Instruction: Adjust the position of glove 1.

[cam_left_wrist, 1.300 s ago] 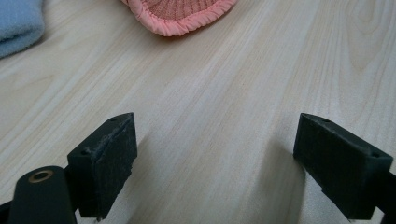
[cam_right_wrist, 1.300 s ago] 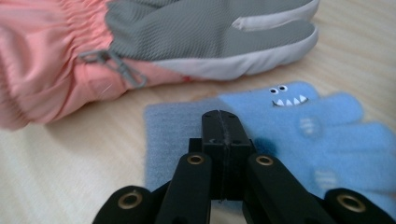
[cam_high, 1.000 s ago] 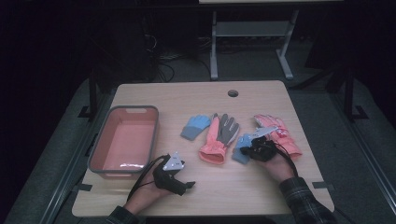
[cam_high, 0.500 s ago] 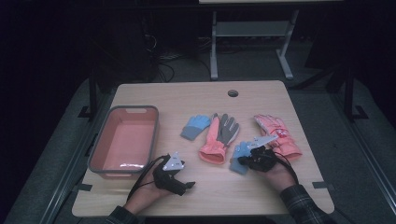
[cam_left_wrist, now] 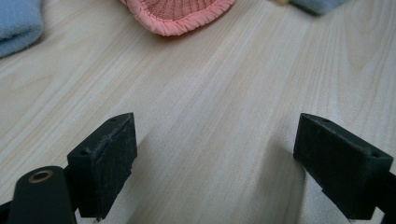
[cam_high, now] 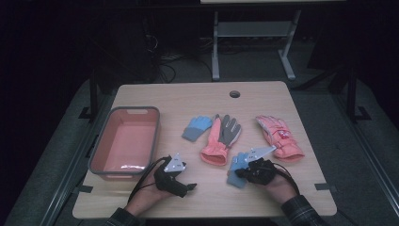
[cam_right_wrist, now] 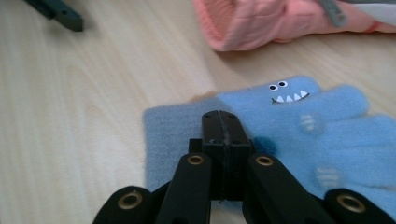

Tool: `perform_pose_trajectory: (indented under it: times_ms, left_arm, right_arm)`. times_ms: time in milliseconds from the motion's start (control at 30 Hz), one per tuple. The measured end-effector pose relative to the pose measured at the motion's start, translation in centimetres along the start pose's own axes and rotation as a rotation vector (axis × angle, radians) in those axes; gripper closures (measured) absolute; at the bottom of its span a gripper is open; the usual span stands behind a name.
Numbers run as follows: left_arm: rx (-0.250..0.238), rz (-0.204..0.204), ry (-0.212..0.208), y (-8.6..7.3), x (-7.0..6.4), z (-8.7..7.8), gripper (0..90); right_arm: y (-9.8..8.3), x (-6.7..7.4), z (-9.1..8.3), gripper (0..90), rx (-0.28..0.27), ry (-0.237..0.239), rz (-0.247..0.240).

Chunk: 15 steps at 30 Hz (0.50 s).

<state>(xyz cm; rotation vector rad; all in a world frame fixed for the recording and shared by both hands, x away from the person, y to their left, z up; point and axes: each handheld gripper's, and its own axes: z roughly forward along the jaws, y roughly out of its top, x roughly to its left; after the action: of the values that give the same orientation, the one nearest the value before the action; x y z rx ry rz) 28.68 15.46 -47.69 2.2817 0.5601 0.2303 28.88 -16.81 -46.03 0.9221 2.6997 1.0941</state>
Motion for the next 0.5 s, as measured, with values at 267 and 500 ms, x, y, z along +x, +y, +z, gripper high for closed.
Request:
perform_pose_trajectory:
  times_ms: [267,500]
  left_arm:
    - [0.0,0.001,0.0,0.0,0.0,0.0,12.8]
    - [0.002,0.003,-0.001,0.0,0.0,-0.1,12.8]
  right_arm:
    - [0.0,2.1,0.3,90.0,0.006,0.054,-0.043]
    - [-0.7,-0.1,-1.8,90.0,-0.023,-0.027,0.003]
